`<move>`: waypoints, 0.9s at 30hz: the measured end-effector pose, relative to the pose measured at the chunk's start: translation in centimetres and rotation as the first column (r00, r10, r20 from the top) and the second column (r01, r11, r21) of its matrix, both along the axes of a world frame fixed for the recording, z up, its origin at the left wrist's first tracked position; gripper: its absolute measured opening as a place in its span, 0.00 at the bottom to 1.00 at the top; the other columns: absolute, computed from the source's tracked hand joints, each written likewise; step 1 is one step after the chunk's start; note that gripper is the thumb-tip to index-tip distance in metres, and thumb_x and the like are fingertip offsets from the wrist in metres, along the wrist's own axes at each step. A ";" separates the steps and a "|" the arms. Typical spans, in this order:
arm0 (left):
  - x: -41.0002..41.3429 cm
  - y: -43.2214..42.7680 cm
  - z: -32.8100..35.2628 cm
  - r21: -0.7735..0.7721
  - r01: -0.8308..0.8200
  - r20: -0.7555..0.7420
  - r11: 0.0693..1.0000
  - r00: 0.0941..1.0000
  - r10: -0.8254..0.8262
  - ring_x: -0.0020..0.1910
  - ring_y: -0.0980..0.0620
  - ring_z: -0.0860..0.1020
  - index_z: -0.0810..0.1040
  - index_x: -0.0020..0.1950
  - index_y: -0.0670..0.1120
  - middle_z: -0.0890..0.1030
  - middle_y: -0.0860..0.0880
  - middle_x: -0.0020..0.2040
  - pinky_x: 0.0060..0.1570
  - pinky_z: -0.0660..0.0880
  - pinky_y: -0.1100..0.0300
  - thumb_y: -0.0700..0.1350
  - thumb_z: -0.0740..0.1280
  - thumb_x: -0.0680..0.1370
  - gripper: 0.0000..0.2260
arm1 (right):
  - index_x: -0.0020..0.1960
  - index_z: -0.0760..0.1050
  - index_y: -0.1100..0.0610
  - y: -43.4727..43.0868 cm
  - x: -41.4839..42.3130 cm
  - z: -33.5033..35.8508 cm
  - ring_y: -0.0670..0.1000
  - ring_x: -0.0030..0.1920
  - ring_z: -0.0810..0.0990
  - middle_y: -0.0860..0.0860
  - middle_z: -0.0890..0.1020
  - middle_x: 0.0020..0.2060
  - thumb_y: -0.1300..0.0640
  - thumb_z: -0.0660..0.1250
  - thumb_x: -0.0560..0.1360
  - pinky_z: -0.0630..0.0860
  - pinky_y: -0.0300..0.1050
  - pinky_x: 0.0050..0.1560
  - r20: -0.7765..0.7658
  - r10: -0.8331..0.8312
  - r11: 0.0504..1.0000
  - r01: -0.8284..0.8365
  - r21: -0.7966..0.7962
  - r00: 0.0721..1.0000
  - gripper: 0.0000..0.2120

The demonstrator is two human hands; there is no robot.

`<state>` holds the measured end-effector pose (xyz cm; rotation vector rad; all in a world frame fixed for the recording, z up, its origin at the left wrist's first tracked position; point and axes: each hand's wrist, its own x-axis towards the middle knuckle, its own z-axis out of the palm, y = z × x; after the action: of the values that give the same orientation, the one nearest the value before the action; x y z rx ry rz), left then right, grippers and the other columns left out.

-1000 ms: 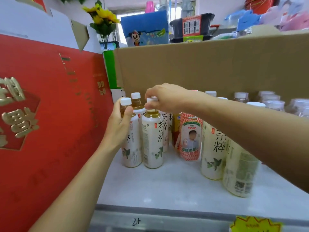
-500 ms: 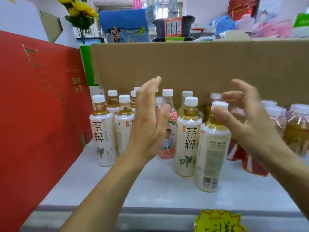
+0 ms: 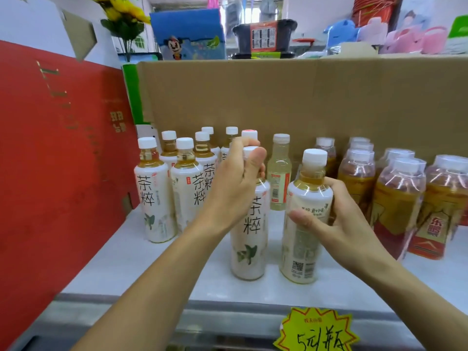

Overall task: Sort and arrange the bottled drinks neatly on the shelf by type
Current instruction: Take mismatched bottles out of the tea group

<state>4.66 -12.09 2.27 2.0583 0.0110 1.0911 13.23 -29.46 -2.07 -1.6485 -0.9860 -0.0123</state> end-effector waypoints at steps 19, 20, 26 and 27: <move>-8.2 9.0 -1.2 0.005 -0.355 0.143 0.935 0.926 0.350 0.45 0.60 0.79 0.71 0.62 0.52 0.80 0.54 0.46 0.44 0.73 0.72 0.53 0.57 0.84 0.10 | 0.73 0.60 0.46 12.4 -2.9 0.7 0.45 0.67 0.67 0.41 0.67 0.64 0.31 0.66 0.71 0.70 0.50 0.68 0.011 -0.136 0.957 0.128 0.259 0.991 0.37; -8.3 8.8 -1.3 -0.004 -0.356 0.135 0.934 0.926 0.353 0.46 0.60 0.79 0.70 0.63 0.53 0.80 0.55 0.47 0.44 0.73 0.72 0.54 0.57 0.83 0.11 | 0.74 0.58 0.48 12.6 -1.4 0.7 0.46 0.68 0.65 0.44 0.65 0.66 0.35 0.69 0.71 0.68 0.50 0.70 -0.027 -0.209 0.945 0.209 0.250 0.978 0.39; -8.4 9.0 -1.7 -0.031 -0.383 0.095 0.923 0.918 0.384 0.56 0.60 0.77 0.68 0.70 0.55 0.78 0.57 0.58 0.57 0.74 0.59 0.63 0.55 0.81 0.21 | 0.66 0.61 0.51 14.7 2.1 -1.3 0.50 0.56 0.78 0.50 0.76 0.56 0.50 0.79 0.68 0.76 0.43 0.49 -0.212 -0.158 0.987 0.154 -0.037 0.964 0.36; -8.4 9.0 -1.8 -0.031 -0.404 0.100 0.914 0.909 0.404 0.59 0.58 0.76 0.67 0.71 0.55 0.77 0.57 0.61 0.61 0.74 0.53 0.63 0.55 0.80 0.22 | 0.63 0.62 0.51 14.5 2.3 -1.4 0.47 0.52 0.79 0.49 0.77 0.53 0.52 0.79 0.68 0.74 0.40 0.44 -0.208 -0.146 0.989 0.142 -0.034 0.967 0.32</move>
<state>-3.73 -3.09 0.51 2.0375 0.4070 1.4446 15.49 -14.96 -3.51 -1.6970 -0.7068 0.0728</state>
